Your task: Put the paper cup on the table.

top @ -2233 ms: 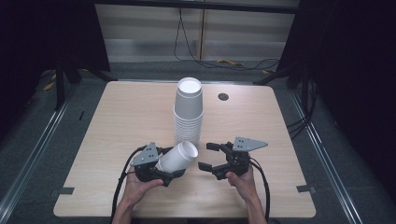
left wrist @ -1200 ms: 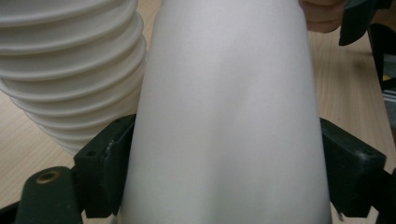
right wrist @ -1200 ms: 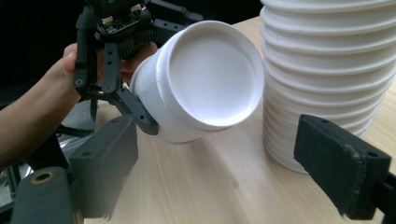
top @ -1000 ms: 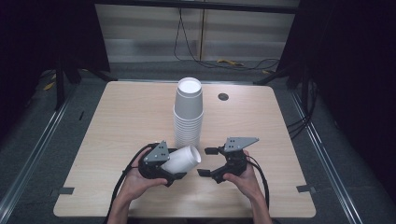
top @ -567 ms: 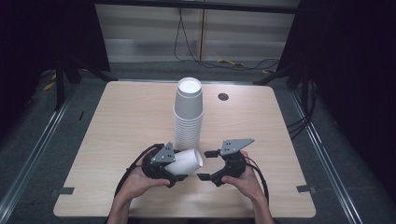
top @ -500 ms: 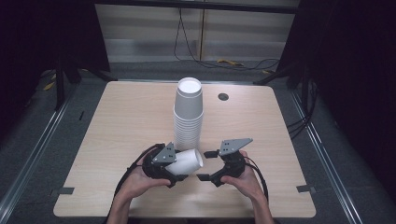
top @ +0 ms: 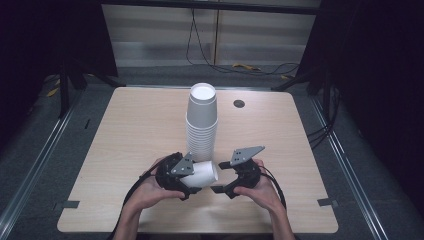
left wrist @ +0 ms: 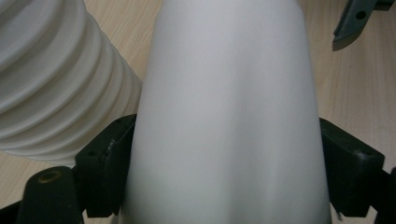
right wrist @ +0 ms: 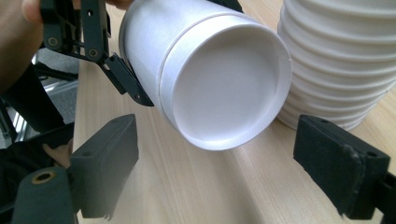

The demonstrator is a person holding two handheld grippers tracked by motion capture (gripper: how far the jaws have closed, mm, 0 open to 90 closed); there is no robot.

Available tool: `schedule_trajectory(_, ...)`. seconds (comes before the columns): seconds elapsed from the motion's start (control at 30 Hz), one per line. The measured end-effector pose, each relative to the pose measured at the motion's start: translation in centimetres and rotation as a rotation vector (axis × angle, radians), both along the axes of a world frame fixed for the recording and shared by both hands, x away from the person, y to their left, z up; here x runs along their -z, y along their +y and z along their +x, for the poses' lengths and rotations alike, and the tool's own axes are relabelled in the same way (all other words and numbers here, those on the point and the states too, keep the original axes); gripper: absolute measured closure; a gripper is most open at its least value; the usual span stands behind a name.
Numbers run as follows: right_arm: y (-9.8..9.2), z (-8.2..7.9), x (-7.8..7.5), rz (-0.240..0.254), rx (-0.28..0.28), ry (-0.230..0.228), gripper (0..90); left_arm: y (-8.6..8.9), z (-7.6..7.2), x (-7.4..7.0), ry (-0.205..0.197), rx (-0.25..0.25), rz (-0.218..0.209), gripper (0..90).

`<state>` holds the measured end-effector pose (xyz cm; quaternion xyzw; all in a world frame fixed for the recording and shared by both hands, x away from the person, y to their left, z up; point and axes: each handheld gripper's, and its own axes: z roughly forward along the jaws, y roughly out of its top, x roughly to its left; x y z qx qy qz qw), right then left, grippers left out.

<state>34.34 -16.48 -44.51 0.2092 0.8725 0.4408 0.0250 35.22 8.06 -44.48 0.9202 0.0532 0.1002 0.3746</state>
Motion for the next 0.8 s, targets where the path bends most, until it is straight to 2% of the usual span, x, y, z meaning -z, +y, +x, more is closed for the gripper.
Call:
schedule_trajectory(0.03, 0.0, 0.0, 0.0, 0.0, 0.0, 0.0, 13.9, 0.0, 0.0, 0.0, 0.0, 0.0, 0.0, 16.6)
schedule_trajectory(0.13, 0.3, 0.2, 0.2, -0.041, 0.0, 0.007, 13.9, -0.2, 0.0, -0.1, -0.014, 0.001, 0.041, 16.6)
schedule_trajectory(0.23, 0.5, 0.3, 0.4, -0.063, -0.003, 0.009, 14.0, -0.3, 0.0, -0.1, -0.018, -0.001, 0.053, 16.6)
schedule_trajectory(0.33, 0.7, 0.3, 0.5, -0.086, -0.004, 0.011, 14.0, -0.5, 0.0, -0.1, -0.018, 0.003, 0.087, 16.6)
schedule_trajectory(0.4, 0.8, 0.4, 0.6, -0.108, 0.002, 0.006, 14.0, -0.6, 0.1, -0.1, -0.029, 0.009, 0.092, 16.5)
schedule_trajectory(0.47, 0.8, 0.4, 0.5, -0.128, -0.013, 0.006, 14.2, -0.6, 0.0, -0.1, -0.021, 0.015, 0.094, 16.5)
schedule_trajectory(0.63, 1.1, 0.7, 0.2, -0.15, -0.029, -0.004, 14.2, -0.7, -0.1, -0.1, -0.031, 0.024, 0.113, 16.6)
schedule_trajectory(0.67, 1.2, 0.7, 0.2, -0.152, -0.028, 0.0, 14.2, -0.8, -0.2, 0.0, -0.023, 0.018, 0.113, 16.5)
schedule_trajectory(0.7, 1.2, 0.8, 0.2, -0.154, -0.041, 0.0, 14.2, -0.9, -0.1, 0.0, -0.031, 0.026, 0.121, 16.6)
schedule_trajectory(0.8, 1.5, 0.9, 0.3, -0.154, -0.076, 0.018, 13.9, -1.2, -0.4, 0.4, -0.025, 0.037, 0.123, 16.5)
